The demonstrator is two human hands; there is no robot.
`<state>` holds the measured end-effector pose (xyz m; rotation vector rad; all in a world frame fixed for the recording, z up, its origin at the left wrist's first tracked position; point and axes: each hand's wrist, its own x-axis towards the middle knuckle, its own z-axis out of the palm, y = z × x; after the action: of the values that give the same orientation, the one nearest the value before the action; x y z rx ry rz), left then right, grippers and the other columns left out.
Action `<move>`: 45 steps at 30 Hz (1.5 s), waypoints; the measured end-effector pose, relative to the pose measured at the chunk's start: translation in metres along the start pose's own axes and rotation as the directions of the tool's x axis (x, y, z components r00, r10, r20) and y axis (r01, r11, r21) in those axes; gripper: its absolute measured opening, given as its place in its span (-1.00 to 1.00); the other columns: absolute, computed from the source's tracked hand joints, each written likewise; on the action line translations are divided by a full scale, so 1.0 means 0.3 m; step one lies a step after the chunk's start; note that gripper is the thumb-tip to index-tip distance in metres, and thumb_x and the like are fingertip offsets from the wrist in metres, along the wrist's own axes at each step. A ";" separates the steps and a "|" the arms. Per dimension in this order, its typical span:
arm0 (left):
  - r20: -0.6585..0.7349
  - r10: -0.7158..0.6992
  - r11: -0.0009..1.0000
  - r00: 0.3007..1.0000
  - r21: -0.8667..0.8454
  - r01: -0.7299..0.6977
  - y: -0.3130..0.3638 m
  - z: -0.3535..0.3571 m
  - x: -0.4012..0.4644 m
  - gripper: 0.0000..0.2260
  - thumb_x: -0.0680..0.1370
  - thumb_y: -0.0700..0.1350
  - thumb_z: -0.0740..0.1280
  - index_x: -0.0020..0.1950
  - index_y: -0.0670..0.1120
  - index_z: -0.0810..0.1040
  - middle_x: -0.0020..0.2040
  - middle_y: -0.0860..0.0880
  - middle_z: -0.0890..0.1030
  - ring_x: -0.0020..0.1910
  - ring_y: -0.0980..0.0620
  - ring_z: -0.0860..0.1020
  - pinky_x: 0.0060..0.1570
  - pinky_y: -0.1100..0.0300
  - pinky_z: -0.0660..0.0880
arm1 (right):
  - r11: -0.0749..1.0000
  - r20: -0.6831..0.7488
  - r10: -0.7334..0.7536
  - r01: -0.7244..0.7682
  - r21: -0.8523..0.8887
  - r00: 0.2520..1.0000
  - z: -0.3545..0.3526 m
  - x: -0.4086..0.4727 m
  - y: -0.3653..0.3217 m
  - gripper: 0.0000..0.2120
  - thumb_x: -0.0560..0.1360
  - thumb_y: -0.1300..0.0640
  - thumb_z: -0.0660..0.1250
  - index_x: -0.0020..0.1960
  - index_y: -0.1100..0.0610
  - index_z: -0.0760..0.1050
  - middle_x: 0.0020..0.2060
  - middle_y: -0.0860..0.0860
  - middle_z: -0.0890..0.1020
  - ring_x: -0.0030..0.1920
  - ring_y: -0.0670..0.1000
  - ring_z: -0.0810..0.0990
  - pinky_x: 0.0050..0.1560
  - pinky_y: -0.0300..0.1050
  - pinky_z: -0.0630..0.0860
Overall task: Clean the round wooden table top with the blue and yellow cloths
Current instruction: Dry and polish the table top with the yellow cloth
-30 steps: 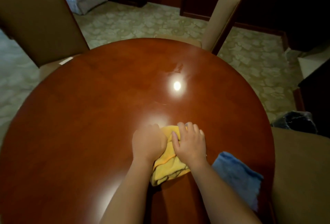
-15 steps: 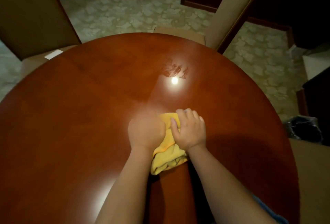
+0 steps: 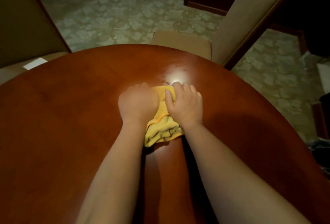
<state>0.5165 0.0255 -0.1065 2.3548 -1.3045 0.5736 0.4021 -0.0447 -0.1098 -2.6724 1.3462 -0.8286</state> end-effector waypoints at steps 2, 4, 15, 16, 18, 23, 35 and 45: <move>-0.012 -0.017 1.000 1.000 -0.014 0.016 0.002 0.041 0.063 -0.69 0.48 -0.05 0.07 -0.36 -0.15 0.46 -0.46 -0.11 0.47 -0.52 -0.12 0.42 -0.52 0.22 0.19 | 1.000 0.009 -0.023 0.023 0.010 1.000 0.038 0.081 0.016 -0.61 0.49 -0.11 0.03 -0.10 0.13 0.51 -0.24 0.08 0.56 -0.16 0.15 0.52 -0.24 -0.02 0.36; -0.037 -0.048 0.999 0.998 -0.017 0.048 0.000 0.073 0.119 -0.69 0.48 -0.05 0.08 -0.36 -0.15 0.47 -0.45 -0.11 0.48 -0.52 -0.12 0.42 -0.51 0.23 0.16 | 0.998 0.006 -0.059 0.059 0.023 0.998 0.075 0.157 0.029 -0.60 0.48 -0.12 0.02 -0.09 0.12 0.51 -0.21 0.08 0.57 -0.14 0.15 0.53 -0.23 -0.02 0.36; 0.013 -0.144 0.989 0.989 0.022 0.144 -0.009 0.112 0.205 -0.64 0.51 -0.01 -0.04 -0.28 -0.13 0.46 -0.40 -0.07 0.46 -0.47 -0.05 0.39 -0.49 0.19 0.25 | 0.985 0.085 -0.158 0.151 0.077 0.984 0.138 0.306 0.042 -0.49 0.46 -0.17 -0.08 0.02 0.13 0.50 -0.12 0.11 0.57 -0.05 0.18 0.52 -0.13 0.04 0.38; 0.025 -0.131 0.991 0.991 0.025 0.130 -0.008 0.103 0.195 -0.62 0.51 -0.01 -0.06 -0.28 -0.13 0.46 -0.41 -0.07 0.46 -0.48 -0.06 0.41 -0.50 0.18 0.28 | 0.986 0.093 -0.153 0.145 0.084 0.984 0.128 0.292 0.042 -0.49 0.46 -0.17 -0.08 0.02 0.13 0.50 -0.12 0.12 0.57 -0.05 0.19 0.52 -0.12 0.05 0.39; 0.042 -0.098 0.995 0.994 0.017 0.098 -0.006 0.078 0.162 -0.62 0.49 -0.02 -0.03 -0.31 -0.15 0.47 -0.44 -0.09 0.47 -0.51 -0.10 0.43 -0.51 0.19 0.32 | 0.986 0.113 -0.142 0.131 0.099 0.983 0.099 0.248 0.045 -0.50 0.46 -0.17 -0.06 0.01 0.13 0.50 -0.13 0.12 0.57 -0.06 0.20 0.52 -0.11 0.06 0.41; 0.043 -0.003 1.000 0.999 0.009 0.002 -0.001 -0.020 -0.006 -0.70 0.45 -0.07 0.07 -0.40 -0.16 0.42 -0.53 -0.08 0.41 -0.62 -0.07 0.36 -0.57 0.25 0.23 | 0.990 0.144 -0.121 0.108 0.094 0.982 -0.007 0.043 0.028 -0.57 0.47 -0.15 0.01 -0.05 0.13 0.49 -0.22 0.12 0.54 -0.15 0.19 0.52 -0.20 0.04 0.43; 0.191 0.087 0.996 0.978 -0.019 -0.085 -0.111 -0.442 -0.612 -0.75 0.43 -0.05 0.11 -0.38 -0.12 0.43 -0.52 -0.06 0.42 -0.60 -0.07 0.39 -0.55 0.25 0.18 | 0.996 0.224 -0.084 0.085 0.004 0.971 -0.322 -0.652 -0.191 -0.67 0.47 -0.13 0.11 -0.04 0.08 0.50 -0.22 0.06 0.52 -0.21 0.13 0.51 -0.27 0.00 0.44; 0.195 0.075 0.994 0.978 -0.093 -0.058 -0.249 -0.692 -0.937 -0.78 0.48 -0.06 0.12 -0.32 -0.10 0.39 -0.42 -0.03 0.40 -0.49 -0.06 0.39 -0.50 0.14 0.29 | 1.000 0.203 0.001 0.000 -0.006 0.979 -0.447 -1.014 -0.425 -0.65 0.48 -0.12 0.11 0.02 0.08 0.53 -0.18 0.05 0.53 -0.17 0.12 0.51 -0.22 -0.02 0.43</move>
<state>0.4107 0.3663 -0.0888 2.3524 -1.4684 0.2991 0.2856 0.2914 -0.0962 -2.6739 1.3024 -0.5333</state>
